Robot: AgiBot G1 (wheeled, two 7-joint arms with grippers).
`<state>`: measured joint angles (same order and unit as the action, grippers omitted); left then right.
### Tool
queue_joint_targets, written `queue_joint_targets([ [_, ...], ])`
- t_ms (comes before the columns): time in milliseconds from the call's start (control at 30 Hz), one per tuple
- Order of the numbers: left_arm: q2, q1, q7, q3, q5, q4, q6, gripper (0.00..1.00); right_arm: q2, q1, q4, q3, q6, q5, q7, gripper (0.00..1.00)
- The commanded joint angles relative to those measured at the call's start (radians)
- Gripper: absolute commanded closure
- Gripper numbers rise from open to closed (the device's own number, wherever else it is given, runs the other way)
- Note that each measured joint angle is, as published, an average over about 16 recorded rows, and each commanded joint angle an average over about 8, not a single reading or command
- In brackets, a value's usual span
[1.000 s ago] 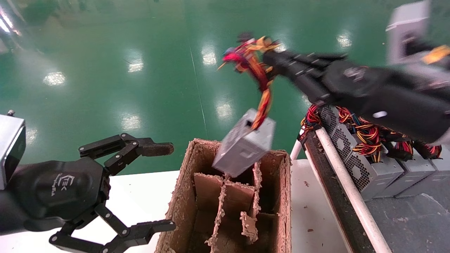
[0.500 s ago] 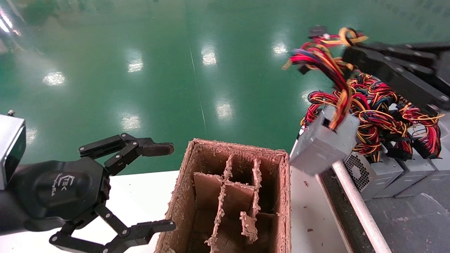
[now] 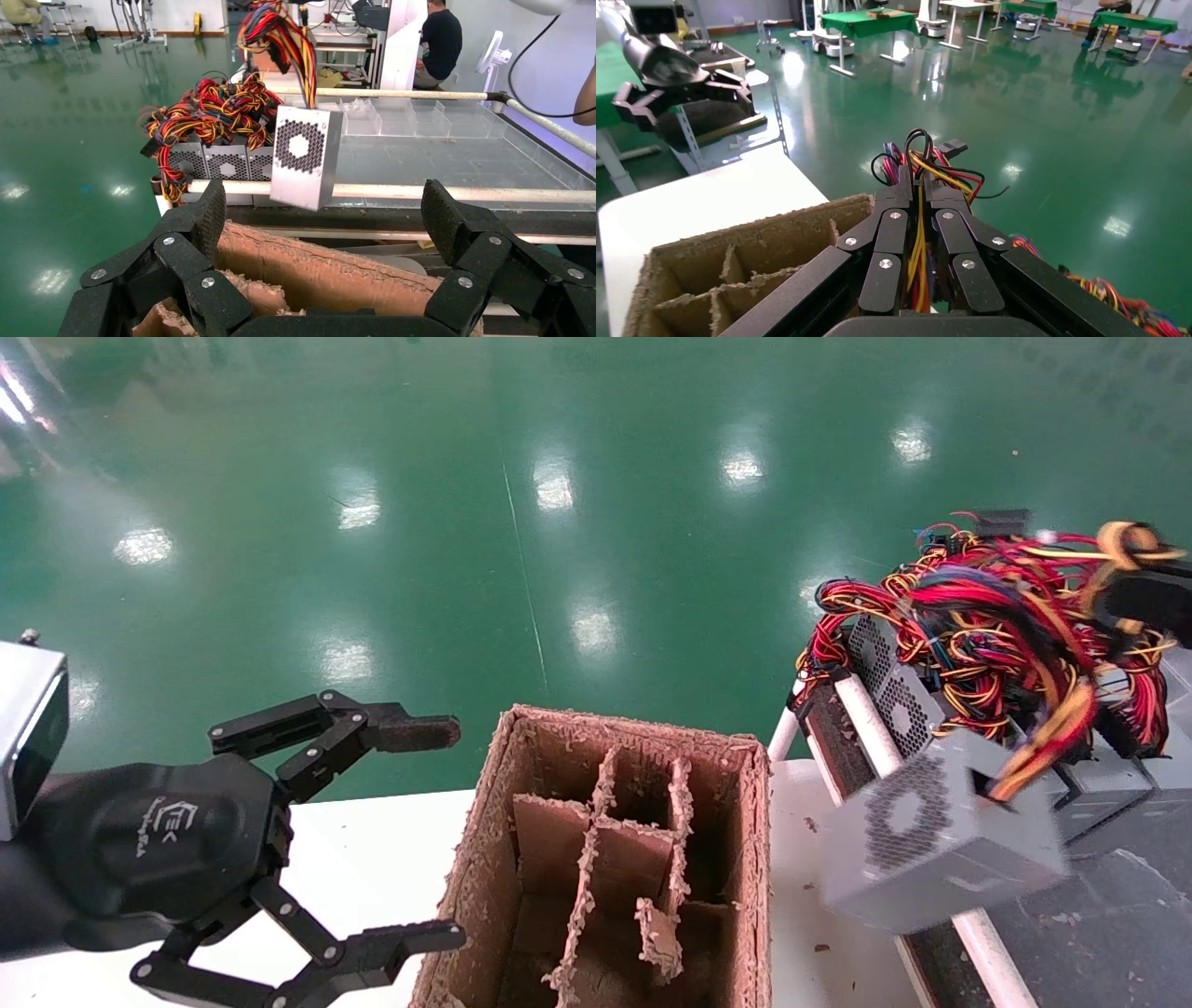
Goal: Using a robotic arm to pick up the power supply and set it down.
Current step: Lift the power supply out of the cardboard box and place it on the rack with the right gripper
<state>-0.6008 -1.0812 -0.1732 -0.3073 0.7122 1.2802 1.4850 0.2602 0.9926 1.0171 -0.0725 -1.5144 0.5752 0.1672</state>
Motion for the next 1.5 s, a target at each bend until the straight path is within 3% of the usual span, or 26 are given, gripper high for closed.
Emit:
queue_joint_targets([
  [33, 0.0, 0.0, 0.0, 0.0, 0.0, 0.0, 0.0, 0.0, -0.026, -0.031, -0.023, 0.017, -0.025, -0.026, -0.006, 1.0],
  [400, 0.0, 0.0, 0.0, -0.001, 0.0, 0.0, 0.0, 0.0, -0.128, -0.18, -0.146, 0.078, -0.051, -0.075, -0.108, 1.0],
  [833, 0.0, 0.0, 0.001, -0.001, -0.001, 0.0, 0.0, 0.0, -0.228, -0.28, -0.23, 0.098, -0.068, -0.09, -0.18, 1.0],
  [1367, 0.001, 0.0, 0.001, -0.002, -0.001, 0.0, -0.001, 0.0, -0.236, -0.366, -0.196, 0.042, -0.035, -0.094, -0.247, 1.0],
  [1433, 0.001, 0.0, 0.001, -0.002, -0.001, 0.0, -0.001, 0.0, -0.226, -0.372, -0.177, 0.039, -0.018, -0.099, -0.241, 0.94],
  [1500, 0.001, 0.0, 0.001, -0.002, -0.001, 0.0, -0.001, 0.0, -0.215, -0.377, -0.152, 0.037, 0.008, -0.103, -0.233, 0.69],
])
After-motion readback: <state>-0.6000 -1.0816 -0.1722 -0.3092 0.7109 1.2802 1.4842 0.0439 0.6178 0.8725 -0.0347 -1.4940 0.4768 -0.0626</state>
